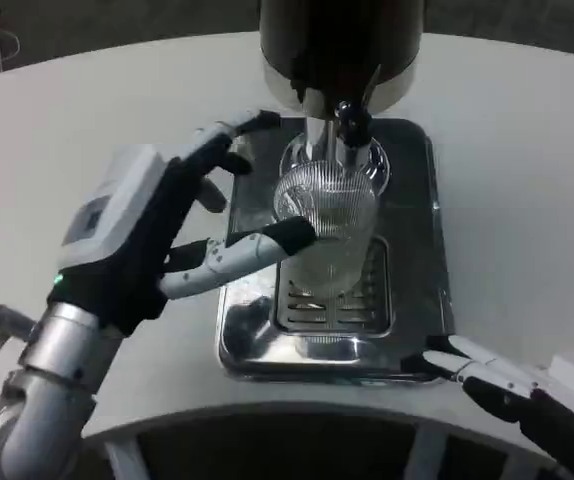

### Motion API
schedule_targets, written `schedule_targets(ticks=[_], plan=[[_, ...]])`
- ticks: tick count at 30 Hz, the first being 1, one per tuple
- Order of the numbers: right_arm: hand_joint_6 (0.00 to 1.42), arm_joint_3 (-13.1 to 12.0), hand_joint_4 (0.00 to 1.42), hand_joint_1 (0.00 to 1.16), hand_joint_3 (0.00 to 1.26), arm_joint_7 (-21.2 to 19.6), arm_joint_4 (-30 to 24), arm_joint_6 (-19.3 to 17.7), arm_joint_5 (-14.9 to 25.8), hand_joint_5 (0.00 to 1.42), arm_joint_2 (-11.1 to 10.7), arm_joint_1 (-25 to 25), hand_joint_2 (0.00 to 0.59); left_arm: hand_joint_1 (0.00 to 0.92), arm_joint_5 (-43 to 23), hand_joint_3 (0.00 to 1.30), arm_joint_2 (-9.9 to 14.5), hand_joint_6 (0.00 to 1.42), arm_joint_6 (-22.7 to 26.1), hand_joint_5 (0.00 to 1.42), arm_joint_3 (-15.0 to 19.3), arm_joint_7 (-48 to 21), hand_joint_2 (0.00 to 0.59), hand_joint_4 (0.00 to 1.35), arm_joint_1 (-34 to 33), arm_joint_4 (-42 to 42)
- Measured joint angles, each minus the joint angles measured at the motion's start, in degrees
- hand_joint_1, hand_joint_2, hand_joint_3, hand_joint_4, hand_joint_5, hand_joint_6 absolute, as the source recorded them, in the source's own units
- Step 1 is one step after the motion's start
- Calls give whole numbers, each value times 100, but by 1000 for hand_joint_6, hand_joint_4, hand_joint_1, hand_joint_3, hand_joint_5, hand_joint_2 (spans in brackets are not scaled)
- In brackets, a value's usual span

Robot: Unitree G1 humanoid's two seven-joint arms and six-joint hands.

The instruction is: Grasp the cup under the faucet to collect the drink, then remove the cup.

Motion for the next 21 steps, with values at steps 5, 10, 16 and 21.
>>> schedule_targets(ticks=[5,10,16,21], plan=[[147,76,41,490,142,0,55,4,-1,108,-1,-30,433,32,-337,321,-82,504,-18,394,282,0,68,278,197,-501],[147,139,42,490,143,0,61,11,-18,108,0,-97,433,20,-818,241,-142,390,278,286,285,-396,66,171,83,-1002],[147,180,42,490,143,0,61,35,-59,108,7,-104,433,7,-1161,188,-160,328,912,229,195,-925,64,113,-325,-1455],[147,184,42,490,143,-1,56,52,-68,108,17,-83,433,2,-1338,179,-191,327,1359,227,3,-1296,64,110,-544,-1583]])
